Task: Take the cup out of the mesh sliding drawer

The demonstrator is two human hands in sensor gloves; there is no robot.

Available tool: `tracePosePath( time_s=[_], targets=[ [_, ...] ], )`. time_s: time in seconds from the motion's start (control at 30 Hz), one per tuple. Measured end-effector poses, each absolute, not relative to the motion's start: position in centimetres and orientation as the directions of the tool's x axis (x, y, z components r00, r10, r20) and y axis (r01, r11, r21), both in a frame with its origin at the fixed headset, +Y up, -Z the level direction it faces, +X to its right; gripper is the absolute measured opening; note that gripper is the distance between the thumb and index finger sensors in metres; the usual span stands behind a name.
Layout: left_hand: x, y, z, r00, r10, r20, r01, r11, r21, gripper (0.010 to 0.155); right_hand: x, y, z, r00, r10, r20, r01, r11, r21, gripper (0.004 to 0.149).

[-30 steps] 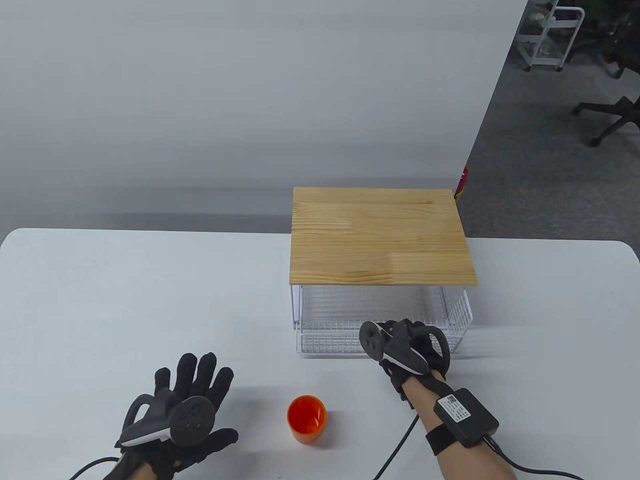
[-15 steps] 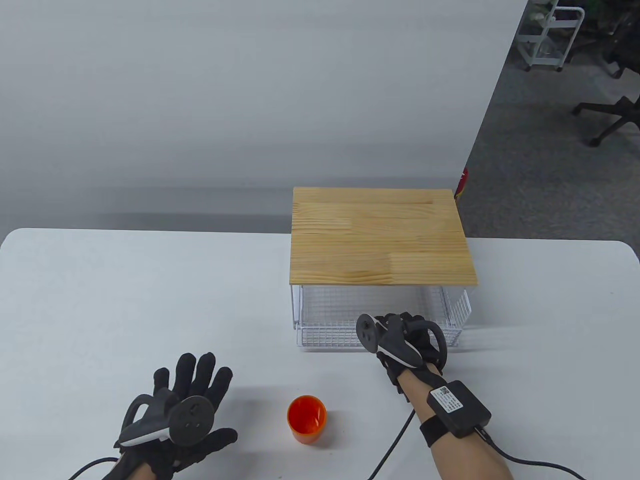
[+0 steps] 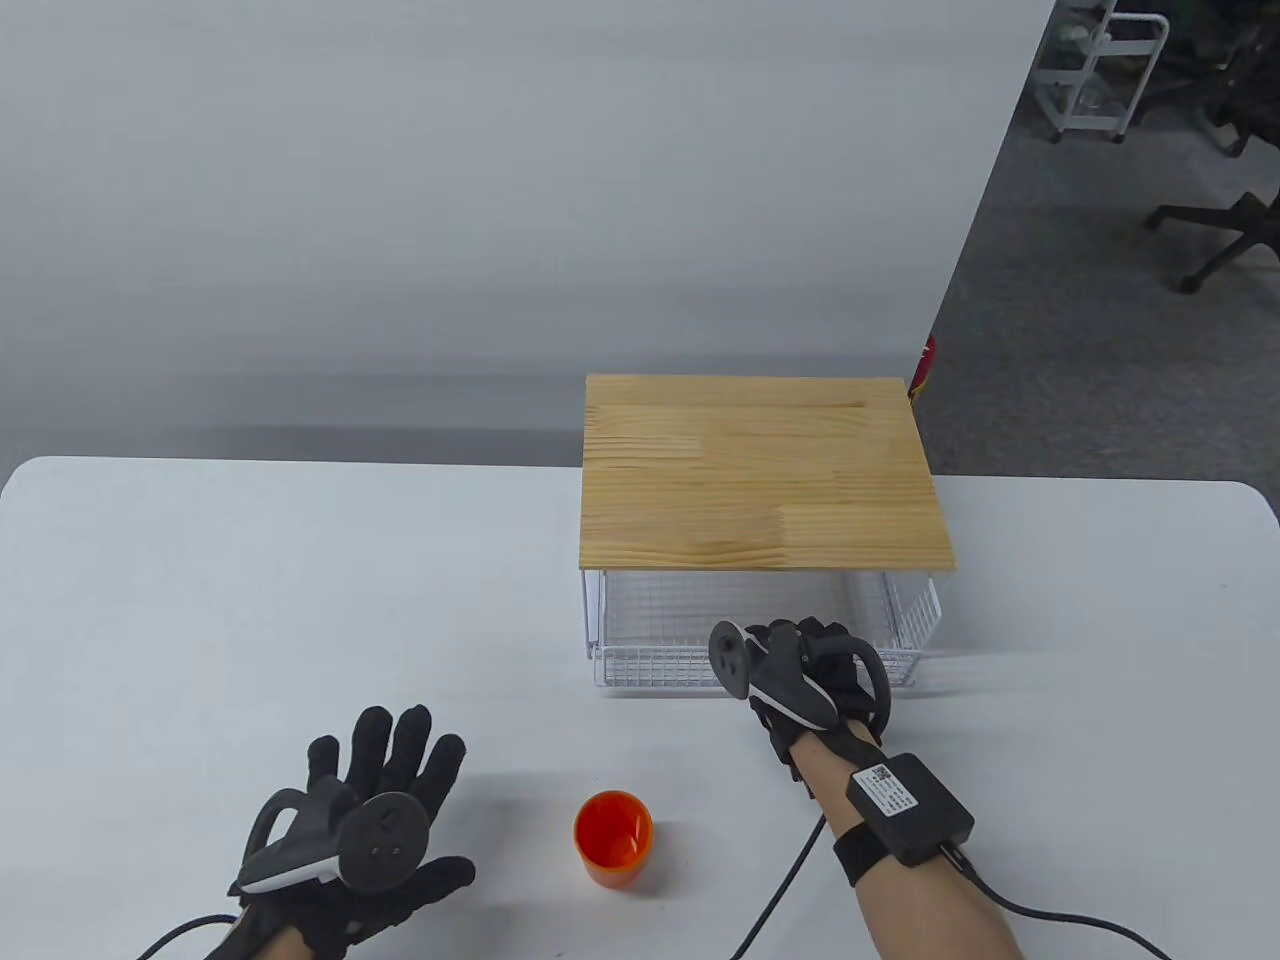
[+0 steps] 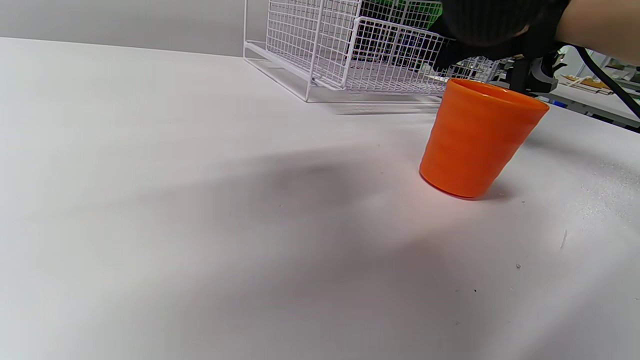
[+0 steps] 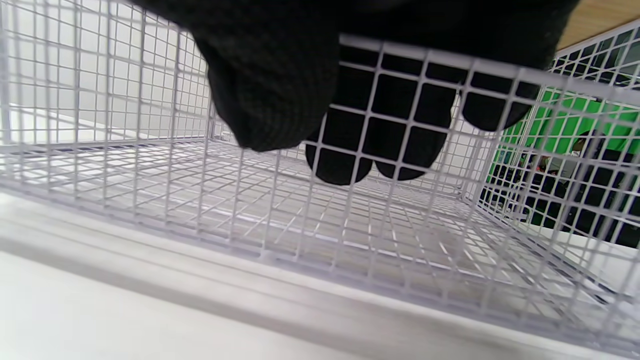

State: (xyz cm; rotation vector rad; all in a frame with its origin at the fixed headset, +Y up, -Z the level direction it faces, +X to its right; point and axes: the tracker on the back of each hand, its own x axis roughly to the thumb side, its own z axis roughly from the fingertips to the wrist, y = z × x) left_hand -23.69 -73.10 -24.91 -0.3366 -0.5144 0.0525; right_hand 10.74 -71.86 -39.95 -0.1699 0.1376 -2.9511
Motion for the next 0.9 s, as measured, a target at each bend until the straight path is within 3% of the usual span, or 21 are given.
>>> tracePosePath(
  time_s=[0.9],
  targets=[
    [-23.7,-73.2,-25.0,0.872,0.132,0.471,0.04,0.941,-0.337,0.099,10.1,-71.8,-41.8,-0.975,-0.219,0.035,0.213,-0.969,-0.124,0.028]
  ],
)
